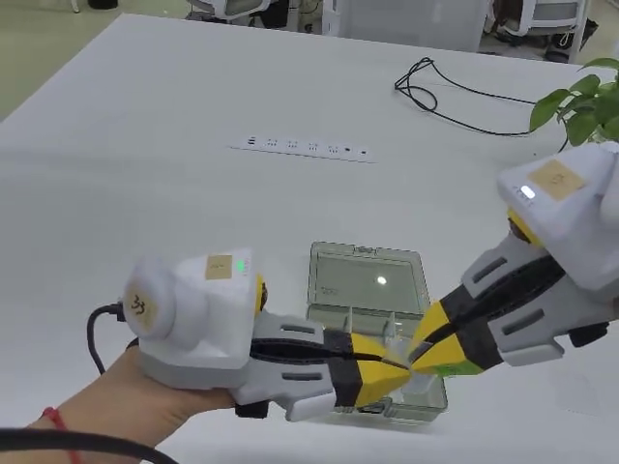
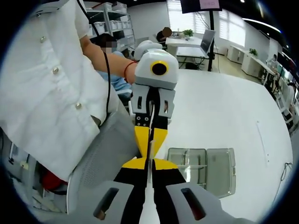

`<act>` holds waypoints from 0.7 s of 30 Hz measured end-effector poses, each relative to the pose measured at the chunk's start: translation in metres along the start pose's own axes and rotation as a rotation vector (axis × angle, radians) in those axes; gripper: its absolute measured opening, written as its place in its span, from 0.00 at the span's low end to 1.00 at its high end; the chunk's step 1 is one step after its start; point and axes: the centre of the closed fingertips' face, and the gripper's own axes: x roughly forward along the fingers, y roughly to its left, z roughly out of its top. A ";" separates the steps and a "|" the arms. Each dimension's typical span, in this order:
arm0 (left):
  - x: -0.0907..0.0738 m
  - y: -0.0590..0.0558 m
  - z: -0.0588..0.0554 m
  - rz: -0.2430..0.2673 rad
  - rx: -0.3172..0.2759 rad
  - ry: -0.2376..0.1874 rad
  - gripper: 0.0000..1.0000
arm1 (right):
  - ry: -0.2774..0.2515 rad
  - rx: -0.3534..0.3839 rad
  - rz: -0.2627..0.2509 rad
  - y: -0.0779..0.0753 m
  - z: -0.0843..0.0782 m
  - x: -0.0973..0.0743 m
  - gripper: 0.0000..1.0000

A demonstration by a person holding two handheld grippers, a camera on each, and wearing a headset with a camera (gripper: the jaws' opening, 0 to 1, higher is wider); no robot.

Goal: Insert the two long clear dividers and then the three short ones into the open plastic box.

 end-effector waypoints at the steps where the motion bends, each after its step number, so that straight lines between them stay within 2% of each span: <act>1: 0.000 0.000 0.000 0.000 0.001 0.000 0.00 | 0.000 0.000 0.002 0.000 0.000 0.000 0.04; 5: -0.001 0.002 0.000 0.001 0.001 0.000 0.00 | -0.004 0.009 0.013 0.001 0.001 0.000 0.03; 13: 0.001 0.007 0.000 0.008 -0.017 -0.004 0.00 | 0.002 0.021 -0.005 -0.004 -0.004 -0.003 0.02; 17: -0.002 0.012 -0.009 0.030 -0.035 0.020 0.05 | 0.016 0.019 -0.003 -0.004 -0.007 -0.003 0.02; 21: -0.007 0.018 -0.009 0.059 -0.049 0.019 0.12 | 0.023 0.022 -0.008 -0.009 -0.012 -0.004 0.02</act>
